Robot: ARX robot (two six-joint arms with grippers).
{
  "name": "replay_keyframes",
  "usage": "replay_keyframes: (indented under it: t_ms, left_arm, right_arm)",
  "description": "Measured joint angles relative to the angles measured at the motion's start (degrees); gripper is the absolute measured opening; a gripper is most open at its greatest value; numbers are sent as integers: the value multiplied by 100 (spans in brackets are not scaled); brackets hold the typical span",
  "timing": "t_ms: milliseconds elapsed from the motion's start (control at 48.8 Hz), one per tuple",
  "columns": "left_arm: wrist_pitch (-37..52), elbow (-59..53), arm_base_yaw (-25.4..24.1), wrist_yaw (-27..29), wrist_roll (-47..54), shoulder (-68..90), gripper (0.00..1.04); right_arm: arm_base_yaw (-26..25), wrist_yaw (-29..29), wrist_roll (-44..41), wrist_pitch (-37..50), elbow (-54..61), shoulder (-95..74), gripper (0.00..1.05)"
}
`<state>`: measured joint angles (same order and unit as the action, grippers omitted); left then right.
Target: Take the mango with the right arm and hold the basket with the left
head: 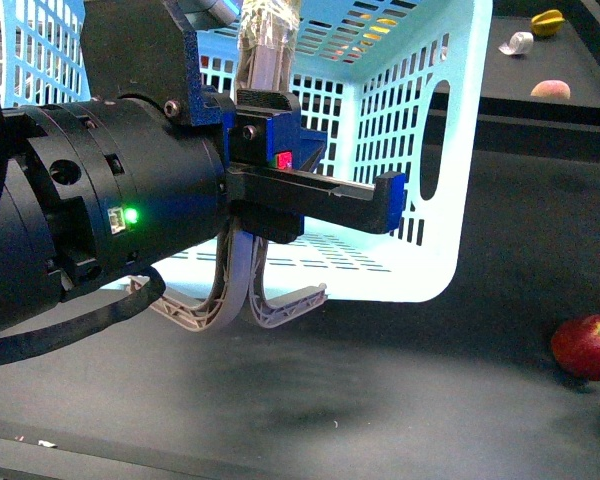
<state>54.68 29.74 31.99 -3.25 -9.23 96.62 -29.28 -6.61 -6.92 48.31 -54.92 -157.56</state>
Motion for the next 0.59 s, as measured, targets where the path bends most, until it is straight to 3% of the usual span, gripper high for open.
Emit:
replay_keyframes:
  t_ms: [205,451,595]
  left_arm:
    - [0,0,0,0,0,0,5]
    - [0,0,0,0,0,0,5]
    - [0,0,0,0,0,0,5]
  right_arm:
    - [0,-52,-52,-4,-22,-72,95]
    - [7,-70,-79,11,-22,-116,63]
    - [7,4,-76,33,35,-94,60]
